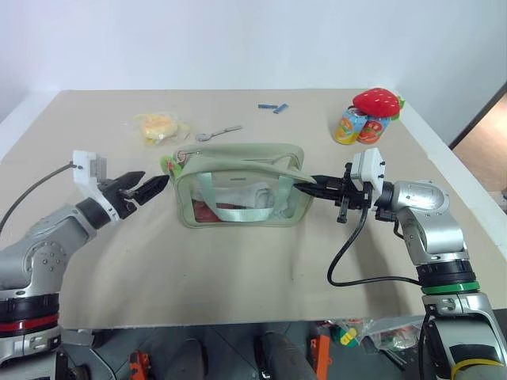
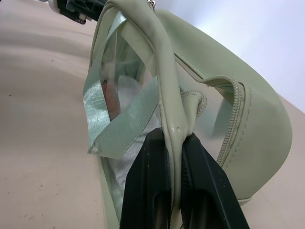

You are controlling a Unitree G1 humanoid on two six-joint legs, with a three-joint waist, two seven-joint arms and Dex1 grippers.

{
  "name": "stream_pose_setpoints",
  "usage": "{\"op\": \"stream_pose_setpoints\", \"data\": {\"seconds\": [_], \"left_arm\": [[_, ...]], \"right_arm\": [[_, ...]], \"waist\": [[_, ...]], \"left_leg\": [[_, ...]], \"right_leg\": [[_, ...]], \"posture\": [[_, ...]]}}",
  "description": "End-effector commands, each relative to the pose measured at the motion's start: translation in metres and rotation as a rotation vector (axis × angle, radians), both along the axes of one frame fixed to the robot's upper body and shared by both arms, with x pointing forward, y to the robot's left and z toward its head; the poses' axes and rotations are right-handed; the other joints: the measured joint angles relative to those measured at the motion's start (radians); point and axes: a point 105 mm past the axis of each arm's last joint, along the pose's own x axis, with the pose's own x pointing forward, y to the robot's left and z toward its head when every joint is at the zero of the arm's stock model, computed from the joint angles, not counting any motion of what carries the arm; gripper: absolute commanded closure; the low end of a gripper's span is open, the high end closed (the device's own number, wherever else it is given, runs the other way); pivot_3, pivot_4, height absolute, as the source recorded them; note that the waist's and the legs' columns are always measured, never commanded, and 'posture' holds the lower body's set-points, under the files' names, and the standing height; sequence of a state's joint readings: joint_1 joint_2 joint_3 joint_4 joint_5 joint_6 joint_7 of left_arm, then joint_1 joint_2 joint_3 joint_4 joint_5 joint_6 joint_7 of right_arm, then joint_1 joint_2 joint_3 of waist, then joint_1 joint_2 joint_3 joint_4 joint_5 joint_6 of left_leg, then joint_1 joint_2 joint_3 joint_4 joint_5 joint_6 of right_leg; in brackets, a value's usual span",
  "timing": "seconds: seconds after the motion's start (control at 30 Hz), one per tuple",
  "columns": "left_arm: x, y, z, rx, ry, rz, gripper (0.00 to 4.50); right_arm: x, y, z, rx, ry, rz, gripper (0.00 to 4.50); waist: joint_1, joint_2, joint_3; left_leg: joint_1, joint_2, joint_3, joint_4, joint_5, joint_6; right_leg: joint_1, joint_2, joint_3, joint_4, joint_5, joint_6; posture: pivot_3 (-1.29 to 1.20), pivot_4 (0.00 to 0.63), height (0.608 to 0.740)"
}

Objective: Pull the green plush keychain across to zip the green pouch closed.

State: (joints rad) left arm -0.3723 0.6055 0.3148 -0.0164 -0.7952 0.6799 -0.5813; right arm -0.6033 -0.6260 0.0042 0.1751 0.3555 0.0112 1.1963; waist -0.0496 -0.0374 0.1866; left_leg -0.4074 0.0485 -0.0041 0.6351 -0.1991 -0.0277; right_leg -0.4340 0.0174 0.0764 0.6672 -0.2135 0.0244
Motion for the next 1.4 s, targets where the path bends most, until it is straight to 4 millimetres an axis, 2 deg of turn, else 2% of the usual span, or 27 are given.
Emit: {"op": "stream_pose_setpoints", "data": {"seconds": [0.03, 0.33, 0.37, 0.5, 0.57, 0.7, 0.77, 0.93, 1.07, 1.23, 1.3, 1.4], "left_arm": [[0.007, -0.005, 0.003, -0.019, -0.031, -0.029, 0.0], [0.025, -0.015, -0.002, -0.074, -0.036, -0.054, 0.0], [0.026, -0.016, -0.001, -0.081, -0.039, -0.057, 0.55], [0.028, -0.02, -0.003, -0.085, -0.043, -0.074, 1.89], [0.028, -0.022, -0.001, -0.094, -0.057, -0.084, 2.4], [0.025, -0.023, 0.009, -0.115, -0.096, -0.09, 3.87], [0.021, -0.021, 0.022, -0.12, -0.136, -0.087, 4.47], [0.011, -0.021, 0.046, -0.101, -0.191, -0.111, 4.47], [-0.001, -0.025, 0.078, -0.06, -0.253, -0.161, 4.47], [-0.001, -0.045, 0.101, -0.019, -0.288, -0.22, 4.47], [0.0, -0.059, 0.111, -0.022, -0.307, -0.26, 4.47], [-0.002, -0.081, 0.114, 0.02, -0.298, -0.345, 4.47]], "right_arm": [[-0.004, 0.006, 0.01, -0.011, -0.05, 0.024, 4.41], [-0.004, 0.004, 0.008, -0.03, -0.055, 0.022, 4.41], [-0.004, 0.004, 0.007, -0.03, -0.056, 0.022, 4.5], [-0.004, 0.004, 0.007, -0.033, -0.057, 0.021, 4.5], [-0.004, 0.004, 0.007, -0.037, -0.059, 0.021, 4.5], [-0.004, 0.004, 0.007, -0.043, -0.062, 0.019, 4.5], [-0.003, 0.003, 0.007, -0.046, -0.061, 0.016, 4.5], [-0.002, 0.002, 0.007, -0.054, -0.06, 0.013, 4.5], [-0.001, 0.0, 0.008, -0.057, -0.061, 0.01, 4.5], [0.002, -0.002, 0.007, -0.061, -0.06, 0.004, 4.5], [0.003, -0.002, 0.006, -0.064, -0.06, 0.006, 4.5], [0.004, -0.002, 0.005, -0.065, -0.061, 0.008, 4.5]], "waist": [[0.0, 0.0, 0.0], [0.0, 0.0, 0.0], [0.0, 0.0, 0.0], [0.0, 0.0, 0.0], [0.0, 0.0, 0.0], [0.0, 0.0, 0.0], [0.0, 0.0, 0.0], [0.0, 0.0, 0.0], [0.0, 0.0, 0.0], [0.001, 0.0, 0.0], [0.0, 0.0, 0.0], [0.001, 0.0, 0.0]], "left_leg": [[0.0, 0.0, 0.0, 0.0, 0.0, 0.0], [0.0, 0.0, 0.0, 0.0, 0.0, 0.0], [0.0, 0.0, 0.0, 0.0, 0.0, 0.0], [0.0, 0.0, 0.0, 0.0, 0.0, 0.0], [0.0, 0.0, 0.0, 0.0, 0.0, 0.0], [0.0, 0.0, 0.0, 0.0, 0.0, 0.0], [0.0, 0.0, 0.0, 0.0, 0.0, 0.0], [0.0, 0.0, 0.0, 0.0, 0.0, 0.0], [0.0, 0.0, 0.0, 0.0, 0.0, 0.0], [0.0, -0.001, 0.0, 0.001, 0.0, 0.0], [0.001, -0.001, 0.0, 0.001, 0.0, 0.0], [0.0, -0.001, -0.001, 0.001, 0.0, 0.0]], "right_leg": [[0.0, 0.0, 0.0, 0.0, 0.0, 0.0], [0.0, 0.0, 0.0, 0.0, 0.0, 0.0], [0.0, 0.0, 0.0, 0.0, 0.0, 0.0], [0.0, 0.0, 0.0, 0.0, 0.0, 0.0], [0.0, 0.0, 0.0, 0.0, 0.001, 0.001], [0.0, 0.0, 0.0, 0.0, 0.001, 0.001], [0.0, 0.0, 0.0, 0.0, 0.001, 0.001], [0.0, 0.0, 0.0, 0.0, 0.001, 0.001], [0.0, 0.0, 0.0, 0.0, 0.001, 0.001], [0.002, 0.0, 0.0, 0.0, 0.001, 0.001], [0.002, 0.0, 0.001, 0.0, 0.001, 0.002], [0.002, 0.0, 0.0, 0.0, 0.001, 0.002]], "posture": [[0.0, 0.15, 0.74], [0.0, 0.15, 0.74], [0.0, 0.15, 0.74], [0.0, 0.15, 0.74], [0.0, 0.15, 0.74], [0.0, 0.15, 0.74], [0.0, 0.15, 0.74], [0.0, 0.15, 0.74], [0.0, 0.15, 0.74], [0.0, 0.15, 0.74], [0.0, 0.15, 0.74], [0.0, 0.15, 0.74]]}}
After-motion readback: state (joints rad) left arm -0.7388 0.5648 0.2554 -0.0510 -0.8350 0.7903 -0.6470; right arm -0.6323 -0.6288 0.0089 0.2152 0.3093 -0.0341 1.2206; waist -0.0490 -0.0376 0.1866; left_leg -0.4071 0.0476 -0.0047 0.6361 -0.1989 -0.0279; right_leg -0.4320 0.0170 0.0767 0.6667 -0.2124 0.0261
